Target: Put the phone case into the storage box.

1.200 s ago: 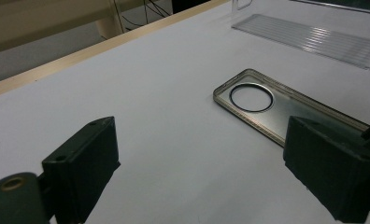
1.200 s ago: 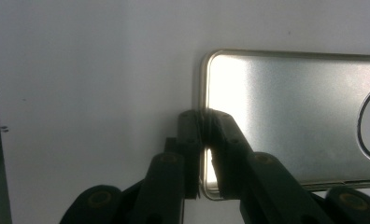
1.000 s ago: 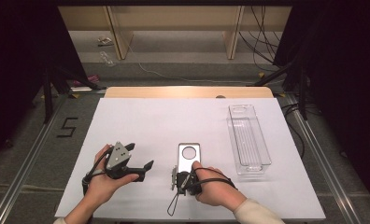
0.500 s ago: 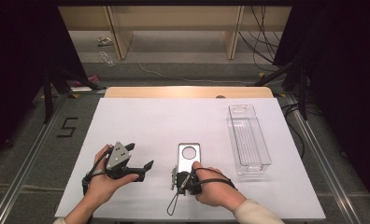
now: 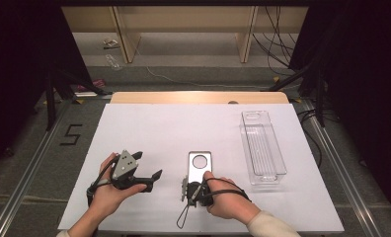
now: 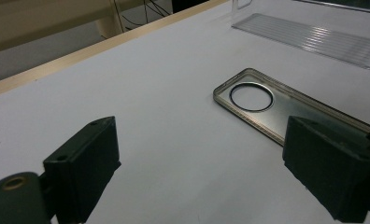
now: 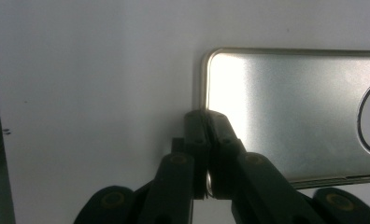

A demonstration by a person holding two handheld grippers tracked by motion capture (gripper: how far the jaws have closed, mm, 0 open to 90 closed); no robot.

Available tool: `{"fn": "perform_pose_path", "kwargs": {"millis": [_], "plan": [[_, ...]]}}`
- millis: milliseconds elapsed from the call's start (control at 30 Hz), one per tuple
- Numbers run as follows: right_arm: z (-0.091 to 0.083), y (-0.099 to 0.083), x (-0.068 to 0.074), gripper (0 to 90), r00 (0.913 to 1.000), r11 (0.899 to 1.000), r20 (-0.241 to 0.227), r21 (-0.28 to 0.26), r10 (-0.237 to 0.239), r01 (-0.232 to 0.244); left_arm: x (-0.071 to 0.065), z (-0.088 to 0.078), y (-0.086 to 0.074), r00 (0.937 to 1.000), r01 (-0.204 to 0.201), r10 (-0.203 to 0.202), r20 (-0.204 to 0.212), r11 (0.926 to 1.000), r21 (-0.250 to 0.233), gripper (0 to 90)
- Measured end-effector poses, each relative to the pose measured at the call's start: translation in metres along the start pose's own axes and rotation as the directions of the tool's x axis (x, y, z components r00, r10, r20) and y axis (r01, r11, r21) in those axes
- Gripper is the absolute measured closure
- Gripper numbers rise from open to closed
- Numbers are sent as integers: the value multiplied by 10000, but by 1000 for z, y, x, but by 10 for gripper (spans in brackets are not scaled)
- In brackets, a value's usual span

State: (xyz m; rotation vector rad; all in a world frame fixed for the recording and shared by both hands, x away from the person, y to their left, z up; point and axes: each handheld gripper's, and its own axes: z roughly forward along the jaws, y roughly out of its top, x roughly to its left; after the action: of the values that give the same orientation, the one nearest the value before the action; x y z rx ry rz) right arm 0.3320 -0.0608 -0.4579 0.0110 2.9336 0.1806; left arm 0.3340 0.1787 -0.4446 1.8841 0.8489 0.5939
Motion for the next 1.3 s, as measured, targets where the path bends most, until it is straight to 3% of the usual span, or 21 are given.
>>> {"fn": "perform_pose_path", "kwargs": {"millis": [800,967,1300], "plan": [[-7,-6,0,888,9996,9990,248,-416,168,-158,1,-1,0,10000,86,-86,-28,10000,-10,110],[-10,-9,-1,889,9987,9974,401,-661,315,-288,1,-1,0,9999,110,-110,-47,9999,8,114],[-21,-16,-5,891,9928,9832,870,-1703,820,-663,1,-1,-1,9999,144,-144,-48,9999,41,122]]}}
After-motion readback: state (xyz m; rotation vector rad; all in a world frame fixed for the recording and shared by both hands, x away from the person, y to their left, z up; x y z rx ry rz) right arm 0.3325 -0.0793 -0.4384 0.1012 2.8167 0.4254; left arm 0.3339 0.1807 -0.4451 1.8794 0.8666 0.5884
